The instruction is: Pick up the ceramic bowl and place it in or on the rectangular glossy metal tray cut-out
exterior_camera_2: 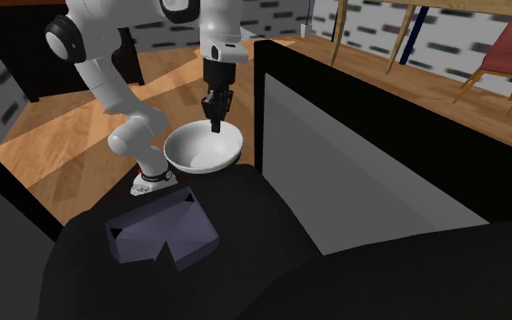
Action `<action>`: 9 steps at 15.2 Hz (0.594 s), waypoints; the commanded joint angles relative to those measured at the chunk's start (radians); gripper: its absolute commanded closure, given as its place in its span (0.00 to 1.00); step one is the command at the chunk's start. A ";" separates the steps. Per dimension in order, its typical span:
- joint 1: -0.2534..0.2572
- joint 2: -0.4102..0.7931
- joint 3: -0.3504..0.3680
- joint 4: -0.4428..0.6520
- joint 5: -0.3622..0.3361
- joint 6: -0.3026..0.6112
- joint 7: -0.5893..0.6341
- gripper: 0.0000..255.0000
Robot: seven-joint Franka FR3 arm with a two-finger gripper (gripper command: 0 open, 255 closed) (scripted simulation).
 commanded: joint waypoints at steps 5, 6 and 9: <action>-0.047 -0.024 -0.103 0.016 -0.048 -0.005 -0.151 1.00; -0.055 -0.023 -0.121 0.023 -0.055 -0.004 -0.176 1.00; -0.076 -0.013 -0.175 0.049 -0.075 0.000 -0.252 1.00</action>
